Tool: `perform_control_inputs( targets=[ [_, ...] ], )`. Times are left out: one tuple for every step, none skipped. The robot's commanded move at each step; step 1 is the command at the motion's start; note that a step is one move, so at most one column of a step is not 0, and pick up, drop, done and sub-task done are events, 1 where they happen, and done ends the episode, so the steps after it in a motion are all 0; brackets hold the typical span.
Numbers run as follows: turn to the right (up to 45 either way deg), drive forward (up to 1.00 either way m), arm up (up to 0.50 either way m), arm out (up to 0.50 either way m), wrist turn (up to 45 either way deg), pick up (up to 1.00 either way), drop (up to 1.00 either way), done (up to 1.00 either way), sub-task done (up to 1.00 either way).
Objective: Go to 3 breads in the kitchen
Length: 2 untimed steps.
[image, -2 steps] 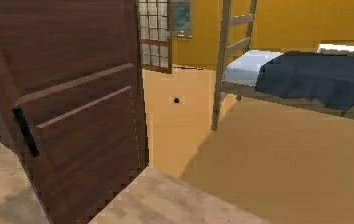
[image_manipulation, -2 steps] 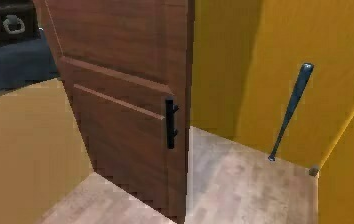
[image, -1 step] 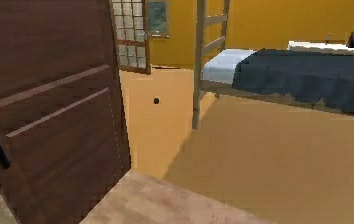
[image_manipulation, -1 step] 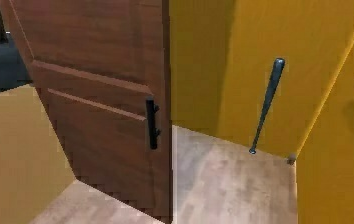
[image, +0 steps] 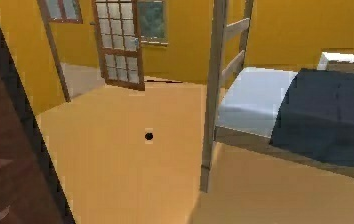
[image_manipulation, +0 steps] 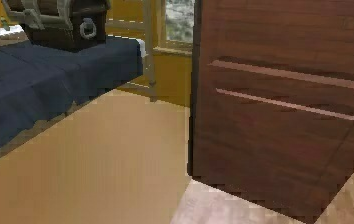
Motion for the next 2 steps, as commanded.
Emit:
perform_control_inputs(
  targets=[
    [3.0,0.00,0.00,0.00,0.0,0.00,0.00,0.00,0.00],
    [0.0,0.45,0.00,0.00,0.0,0.00,0.00,0.00,0.00]
  ],
)
